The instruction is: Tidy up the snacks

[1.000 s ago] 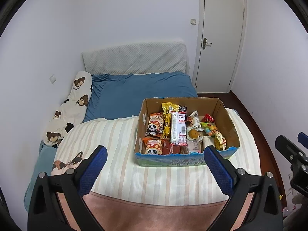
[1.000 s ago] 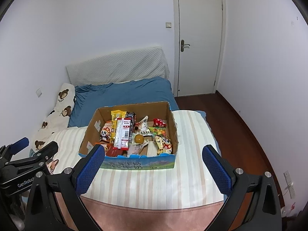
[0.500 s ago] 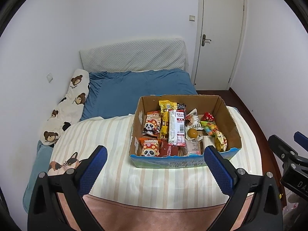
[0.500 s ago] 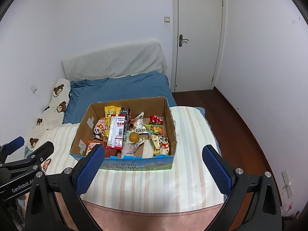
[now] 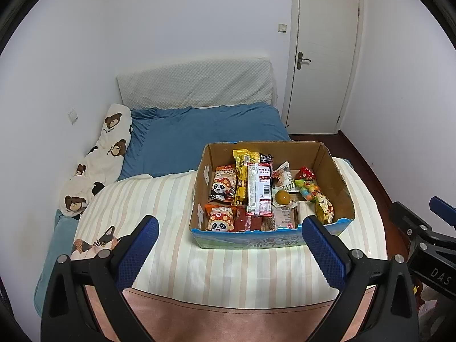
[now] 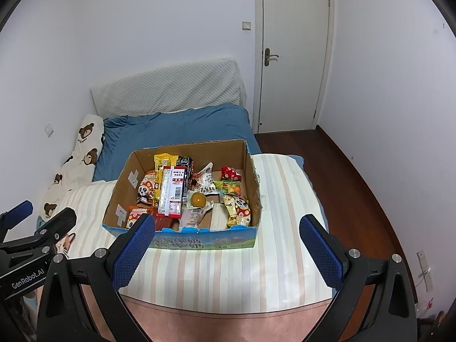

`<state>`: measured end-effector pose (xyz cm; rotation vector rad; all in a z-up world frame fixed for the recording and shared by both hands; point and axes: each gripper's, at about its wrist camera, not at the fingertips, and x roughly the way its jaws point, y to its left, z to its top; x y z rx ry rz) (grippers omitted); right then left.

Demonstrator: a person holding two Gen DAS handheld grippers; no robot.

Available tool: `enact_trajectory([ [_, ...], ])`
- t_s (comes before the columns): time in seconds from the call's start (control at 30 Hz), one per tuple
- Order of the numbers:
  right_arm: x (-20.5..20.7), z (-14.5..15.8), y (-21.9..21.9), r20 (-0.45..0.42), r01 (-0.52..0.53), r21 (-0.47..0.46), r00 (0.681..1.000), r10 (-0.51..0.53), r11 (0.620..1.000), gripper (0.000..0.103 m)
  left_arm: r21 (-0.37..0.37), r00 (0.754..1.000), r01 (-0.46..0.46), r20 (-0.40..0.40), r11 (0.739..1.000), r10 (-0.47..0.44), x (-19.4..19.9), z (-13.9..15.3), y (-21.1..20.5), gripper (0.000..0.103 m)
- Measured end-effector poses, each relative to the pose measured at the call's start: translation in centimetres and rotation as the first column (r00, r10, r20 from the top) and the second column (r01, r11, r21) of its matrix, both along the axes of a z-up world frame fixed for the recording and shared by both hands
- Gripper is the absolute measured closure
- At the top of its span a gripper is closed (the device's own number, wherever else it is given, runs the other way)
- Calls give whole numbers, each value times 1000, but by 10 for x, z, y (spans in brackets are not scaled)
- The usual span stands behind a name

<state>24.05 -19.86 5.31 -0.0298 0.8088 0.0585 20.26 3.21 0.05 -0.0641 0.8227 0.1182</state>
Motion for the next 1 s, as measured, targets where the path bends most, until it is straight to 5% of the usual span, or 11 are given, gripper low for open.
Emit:
enact_trajectory([
  [1.0, -7, 8, 1, 2, 2, -3, 1000, -2, 1000, 0, 6, 1000, -18, 17, 1000, 18, -4, 1, 0, 0],
])
